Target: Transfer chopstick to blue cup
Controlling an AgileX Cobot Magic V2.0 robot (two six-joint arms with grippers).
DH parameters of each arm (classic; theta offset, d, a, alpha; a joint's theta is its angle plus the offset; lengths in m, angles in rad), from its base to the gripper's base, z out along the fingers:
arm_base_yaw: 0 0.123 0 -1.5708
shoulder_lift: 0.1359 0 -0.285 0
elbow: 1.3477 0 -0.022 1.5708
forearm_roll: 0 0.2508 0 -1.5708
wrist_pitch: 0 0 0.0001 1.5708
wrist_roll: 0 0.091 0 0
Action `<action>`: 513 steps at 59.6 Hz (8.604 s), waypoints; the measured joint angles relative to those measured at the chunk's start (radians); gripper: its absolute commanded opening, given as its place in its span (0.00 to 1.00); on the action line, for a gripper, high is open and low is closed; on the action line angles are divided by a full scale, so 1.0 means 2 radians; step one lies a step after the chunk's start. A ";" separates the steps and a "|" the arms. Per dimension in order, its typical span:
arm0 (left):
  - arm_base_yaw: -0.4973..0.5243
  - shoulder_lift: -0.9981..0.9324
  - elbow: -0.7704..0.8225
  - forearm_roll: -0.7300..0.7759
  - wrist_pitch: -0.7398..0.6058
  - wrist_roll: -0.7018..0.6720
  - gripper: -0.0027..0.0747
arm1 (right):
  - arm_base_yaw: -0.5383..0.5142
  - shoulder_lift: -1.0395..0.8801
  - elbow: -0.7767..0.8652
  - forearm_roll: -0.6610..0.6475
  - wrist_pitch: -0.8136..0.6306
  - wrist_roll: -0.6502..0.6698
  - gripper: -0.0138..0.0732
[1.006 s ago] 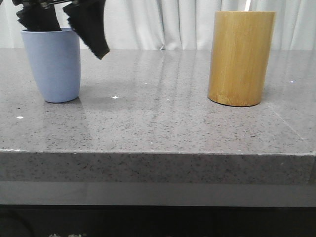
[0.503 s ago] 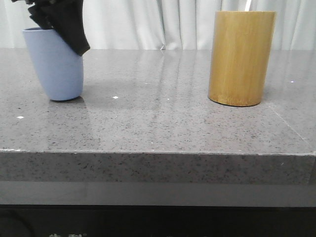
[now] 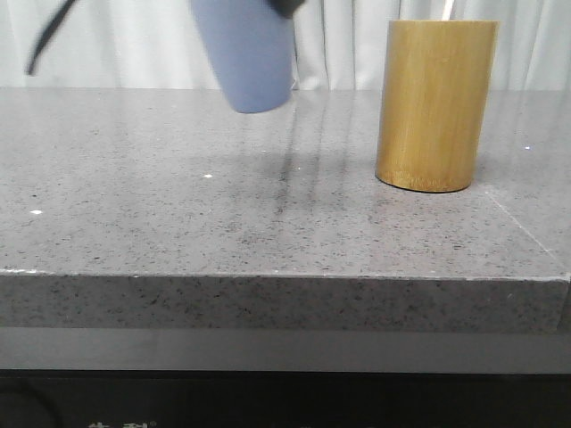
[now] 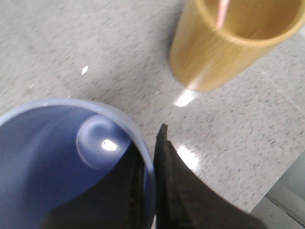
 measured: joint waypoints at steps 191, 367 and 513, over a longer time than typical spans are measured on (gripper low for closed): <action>0.281 -0.794 0.709 0.039 -0.313 -0.045 0.01 | 0.117 0.502 -0.280 0.119 -0.109 0.000 0.85; 0.281 -0.794 0.709 0.038 -0.315 -0.045 0.01 | 0.307 0.602 -0.432 0.026 -0.179 0.000 0.23; 0.281 -0.794 0.709 0.038 -0.315 -0.045 0.01 | 0.115 -0.015 0.050 -0.013 -0.065 0.000 0.03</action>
